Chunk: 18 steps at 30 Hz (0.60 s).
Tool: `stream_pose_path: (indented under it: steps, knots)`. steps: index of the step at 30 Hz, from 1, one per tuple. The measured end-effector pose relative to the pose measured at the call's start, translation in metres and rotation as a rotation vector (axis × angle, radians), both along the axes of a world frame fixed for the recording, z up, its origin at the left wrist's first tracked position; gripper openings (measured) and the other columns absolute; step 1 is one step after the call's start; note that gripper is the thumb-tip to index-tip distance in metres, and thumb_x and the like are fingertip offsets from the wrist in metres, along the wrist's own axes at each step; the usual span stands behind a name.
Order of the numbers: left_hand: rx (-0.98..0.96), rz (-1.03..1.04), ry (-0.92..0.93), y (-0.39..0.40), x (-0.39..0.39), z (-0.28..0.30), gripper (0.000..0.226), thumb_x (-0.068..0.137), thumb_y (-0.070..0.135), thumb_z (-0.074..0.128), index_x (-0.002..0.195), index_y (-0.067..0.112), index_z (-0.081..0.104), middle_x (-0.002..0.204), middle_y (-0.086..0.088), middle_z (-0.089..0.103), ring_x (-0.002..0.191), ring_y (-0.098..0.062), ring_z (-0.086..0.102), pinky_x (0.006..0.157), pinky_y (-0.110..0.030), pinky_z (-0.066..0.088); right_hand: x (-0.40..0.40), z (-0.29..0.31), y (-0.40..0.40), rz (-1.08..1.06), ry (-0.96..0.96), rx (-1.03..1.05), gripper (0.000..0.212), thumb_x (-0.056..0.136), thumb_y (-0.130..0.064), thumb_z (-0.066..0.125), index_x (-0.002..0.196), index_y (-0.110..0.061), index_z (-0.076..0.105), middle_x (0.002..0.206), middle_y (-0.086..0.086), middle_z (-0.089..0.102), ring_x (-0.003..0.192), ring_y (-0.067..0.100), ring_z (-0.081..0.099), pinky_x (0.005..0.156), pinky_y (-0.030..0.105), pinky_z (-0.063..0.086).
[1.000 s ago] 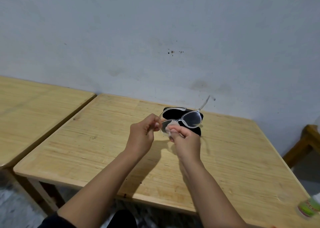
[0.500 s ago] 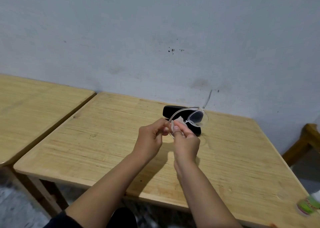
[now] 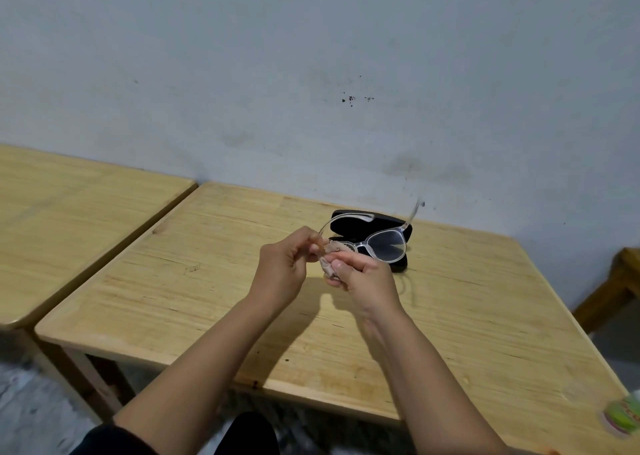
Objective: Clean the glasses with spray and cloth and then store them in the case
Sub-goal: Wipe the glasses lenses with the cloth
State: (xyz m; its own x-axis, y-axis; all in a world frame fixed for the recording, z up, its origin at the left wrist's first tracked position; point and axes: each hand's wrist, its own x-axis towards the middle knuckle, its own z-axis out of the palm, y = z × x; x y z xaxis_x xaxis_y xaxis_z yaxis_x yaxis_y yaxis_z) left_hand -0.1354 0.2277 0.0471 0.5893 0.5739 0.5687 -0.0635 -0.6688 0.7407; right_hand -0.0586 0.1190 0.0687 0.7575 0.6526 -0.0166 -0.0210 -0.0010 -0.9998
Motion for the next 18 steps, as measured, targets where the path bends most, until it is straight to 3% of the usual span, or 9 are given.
stream_pose_path:
  steps: [3, 5, 8, 11, 15, 18]
  knots:
    - [-0.017, 0.007, -0.013, 0.006, -0.003, -0.003, 0.037, 0.082, -0.016, 0.043, 0.081, 0.017, 0.059, 0.084, 0.008, 0.069, 0.087, -0.006, 0.068, 0.076, -0.026, 0.057, 0.001, 0.004, -0.002, 0.021, -0.047, -0.037, 0.032, 0.086, 0.002, 0.057, 0.070, -0.020, 0.071, 0.069, -0.005, 0.069, 0.063, 0.009, 0.062, 0.064, 0.019, 0.052]
    - [-0.029, 0.014, -0.023, 0.007, -0.003, -0.002, 0.033, 0.082, -0.018, 0.042, 0.082, 0.011, 0.060, 0.082, 0.008, 0.068, 0.090, -0.004, 0.067, 0.077, -0.027, 0.057, 0.002, 0.004, -0.003, -0.026, -0.102, -0.081, 0.032, 0.086, -0.002, 0.059, 0.067, -0.025, 0.072, 0.072, -0.006, 0.070, 0.068, 0.009, 0.063, 0.072, 0.026, 0.054]
    - [-0.034, 0.026, -0.037, 0.005, -0.006, -0.001, 0.036, 0.082, -0.019, 0.041, 0.079, 0.012, 0.059, 0.083, 0.001, 0.068, 0.095, -0.001, 0.066, 0.078, -0.024, 0.057, 0.001, 0.000, -0.003, -0.146, -0.137, -0.096, 0.026, 0.086, -0.008, 0.060, 0.072, -0.026, 0.072, 0.077, -0.005, 0.071, 0.073, 0.010, 0.065, 0.068, 0.023, 0.051]
    - [-0.054, 0.059, -0.062, 0.012, -0.012, -0.002, 0.039, 0.082, -0.020, 0.041, 0.078, 0.014, 0.059, 0.083, -0.005, 0.070, 0.097, 0.000, 0.065, 0.079, -0.020, 0.055, -0.003, -0.004, -0.003, -0.262, -0.019, 0.000, 0.025, 0.087, -0.007, 0.059, 0.076, -0.026, 0.072, 0.085, 0.000, 0.073, 0.081, 0.012, 0.069, 0.072, 0.024, 0.054]
    - [-0.033, 0.144, -0.054, 0.025, -0.031, -0.002, 0.037, 0.081, -0.018, 0.048, 0.081, 0.015, 0.065, 0.091, -0.001, 0.072, 0.089, 0.001, 0.066, 0.077, -0.014, 0.052, -0.007, -0.005, -0.005, -0.270, 0.144, 0.101, 0.025, 0.088, -0.002, 0.057, 0.077, -0.019, 0.070, 0.083, 0.001, 0.072, 0.072, 0.004, 0.069, 0.066, 0.011, 0.053]
    - [0.006, 0.213, -0.039, 0.035, -0.056, 0.001, 0.032, 0.080, -0.017, 0.051, 0.083, 0.010, 0.068, 0.100, 0.001, 0.069, 0.093, 0.010, 0.062, 0.079, -0.004, 0.045, -0.010, -0.007, -0.006, -0.252, 0.234, 0.094, 0.021, 0.089, -0.001, 0.056, 0.080, -0.015, 0.070, 0.086, 0.002, 0.072, 0.077, 0.007, 0.069, 0.072, 0.015, 0.054]
